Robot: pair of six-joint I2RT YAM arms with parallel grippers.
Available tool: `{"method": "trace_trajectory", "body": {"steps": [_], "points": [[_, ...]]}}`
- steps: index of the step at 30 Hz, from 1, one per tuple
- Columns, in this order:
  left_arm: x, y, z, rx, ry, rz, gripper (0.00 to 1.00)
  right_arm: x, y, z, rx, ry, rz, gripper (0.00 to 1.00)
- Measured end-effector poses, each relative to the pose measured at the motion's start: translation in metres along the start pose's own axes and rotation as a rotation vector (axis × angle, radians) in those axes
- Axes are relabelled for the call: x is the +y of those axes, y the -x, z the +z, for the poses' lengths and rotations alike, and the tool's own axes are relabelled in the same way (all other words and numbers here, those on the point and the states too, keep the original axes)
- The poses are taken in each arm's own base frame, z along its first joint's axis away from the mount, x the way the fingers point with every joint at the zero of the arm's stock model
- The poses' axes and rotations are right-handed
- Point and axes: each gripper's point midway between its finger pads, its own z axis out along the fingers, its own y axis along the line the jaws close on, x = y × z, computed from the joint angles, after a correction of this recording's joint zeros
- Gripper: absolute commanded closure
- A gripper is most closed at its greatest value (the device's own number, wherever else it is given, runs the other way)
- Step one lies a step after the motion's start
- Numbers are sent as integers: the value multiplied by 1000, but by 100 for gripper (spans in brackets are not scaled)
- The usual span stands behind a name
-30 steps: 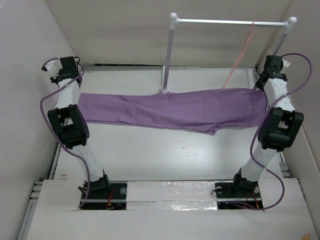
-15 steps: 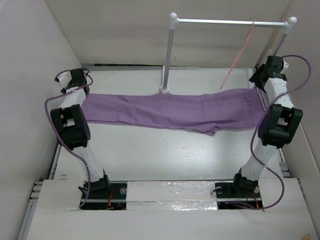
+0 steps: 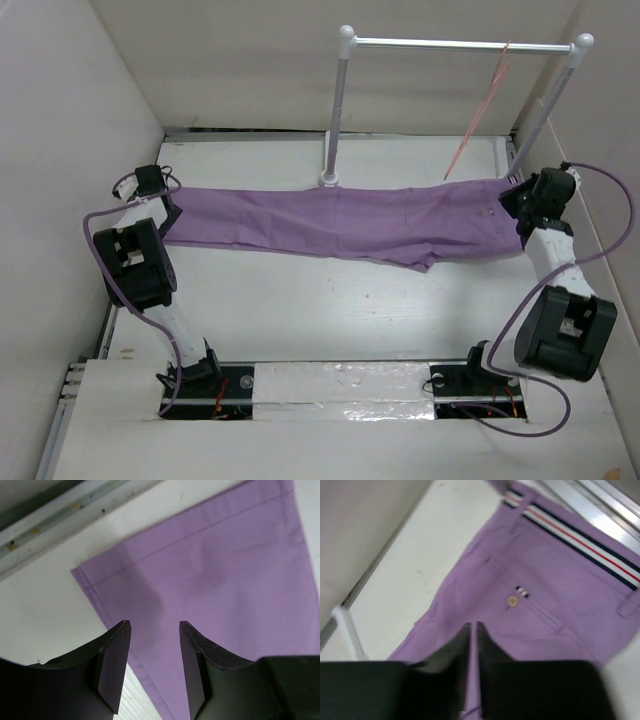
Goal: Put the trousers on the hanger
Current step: Fold the trousers at the center of the board.
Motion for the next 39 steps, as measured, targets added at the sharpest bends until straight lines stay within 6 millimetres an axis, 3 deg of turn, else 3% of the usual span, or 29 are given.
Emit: {"method": "trace_trajectory", "body": {"steps": [2, 5, 6, 9, 12, 14, 17, 21, 27, 32, 36, 38, 39], "points": [[5, -12, 2, 28, 7, -1, 58, 10, -10, -14, -21, 92, 3, 97], [11, -22, 4, 58, 18, -9, 58, 14, -35, -26, -8, 187, -5, 87], [12, -23, 4, 61, 20, -15, 58, 15, -42, -28, 5, 214, -11, 73], [15, -21, 5, 57, 32, -33, 58, 5, -68, -30, 59, 232, -21, 49], [20, -22, 6, 55, 54, -40, 58, -3, -80, -31, 83, 238, -30, 34], [24, -25, 7, 56, 69, -38, 58, -10, -81, -30, 85, 236, -27, 29], [32, -29, 8, 58, 97, -29, 51, -28, -79, -25, 77, 215, -7, 27], [39, -32, 8, 62, 123, -19, 50, -60, -91, -19, 96, 149, 34, 28], [42, -33, 10, 60, 137, -9, 52, -70, -117, -16, 161, 150, 43, 33], [43, -33, 11, 56, 145, -1, 62, -58, -141, -20, 201, 196, 11, 33], [42, -30, 13, 45, 145, -3, 82, -49, -157, -23, 229, 222, -15, 33], [40, -29, 15, 41, 138, -6, 88, -47, -158, -21, 226, 228, -20, 32], [39, -29, 15, 39, 135, -6, 98, -48, -158, -20, 223, 228, -20, 30]]}}
